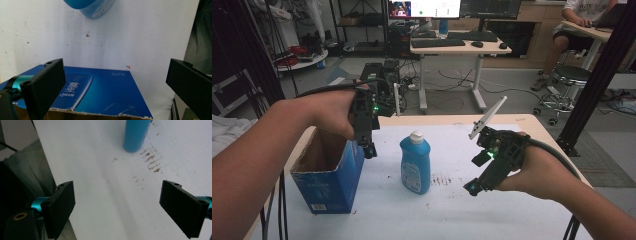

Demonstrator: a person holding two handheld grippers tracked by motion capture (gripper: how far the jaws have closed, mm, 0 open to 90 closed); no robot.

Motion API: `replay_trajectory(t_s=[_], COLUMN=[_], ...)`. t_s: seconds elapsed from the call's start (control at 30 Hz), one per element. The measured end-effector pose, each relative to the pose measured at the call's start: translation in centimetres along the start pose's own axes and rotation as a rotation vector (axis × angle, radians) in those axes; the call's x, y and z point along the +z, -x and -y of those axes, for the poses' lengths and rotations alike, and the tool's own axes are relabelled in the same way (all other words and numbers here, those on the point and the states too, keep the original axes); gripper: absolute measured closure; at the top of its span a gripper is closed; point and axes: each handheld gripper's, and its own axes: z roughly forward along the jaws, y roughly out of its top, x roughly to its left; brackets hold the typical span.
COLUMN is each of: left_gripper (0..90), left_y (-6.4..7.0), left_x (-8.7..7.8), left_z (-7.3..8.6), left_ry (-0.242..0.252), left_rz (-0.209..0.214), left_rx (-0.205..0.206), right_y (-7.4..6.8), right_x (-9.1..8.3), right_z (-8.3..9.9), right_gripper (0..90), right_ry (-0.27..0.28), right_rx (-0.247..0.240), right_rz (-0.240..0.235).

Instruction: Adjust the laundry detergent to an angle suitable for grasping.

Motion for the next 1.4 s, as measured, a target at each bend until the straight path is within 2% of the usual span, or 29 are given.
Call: replay_trajectory(t_s=[0.07,0.23,0.4,0.47,0.57,0.63,0.9,0.97,1.07,1.4], left_gripper=[2.3,2.4,2.4,2.4,2.4,2.4,2.4,2.4,2.4,2.4], left_y=[0.0,0.0,-0.1,-0.1,-0.2,-0.2,-0.1,-0.1,-0.1,-0.1], left_x=[0.0,0.2,0.4,0.3,0.3,0.3,0.4,0.4,0.4,0.6], left_z=[0.0,0.0,0.1,0.2,0.3,0.3,0.4,0.3,0.3,0.3], left_ry=[0.003,0.007,0.003,0.005,0.009,0.012,0.013,0.018,0.017,0.016], left_rz=[0.0,0.003,0.006,0.007,0.005,0.007,0.009,0.009,0.008,0.008], left_rx=[-0.002,-0.001,0.002,-0.003,-0.006,-0.007,-0.006,-0.007,-0.006,0.001], right_y=[0.0,0.3,0.9,0.8,0.9,0.9,0.9,1.0,1.1,1.9], right_x=[0.2,1.6,3.2,3.8,4.5,4.8,6.7,7.1,7.7,8.9], right_z=[0.0,0.0,0.0,0.0,-0.2,-0.3,-0.4,-0.5,-0.8,-2.3], right_gripper=[12.3,12.3,12.3,12.3,12.3,12.3,12.3,12.3,12.3,12.3], right_ry=[0.01,0.101,0.129,0.144,0.171,0.178,0.237,0.258,0.263,0.313], right_rx=[0.012,0.089,0.145,0.162,0.19,0.195,0.225,0.231,0.232,0.232], right_rz=[0.008,0.027,0.033,0.05,0.039,0.031,0.079,0.064,0.069,0.127])
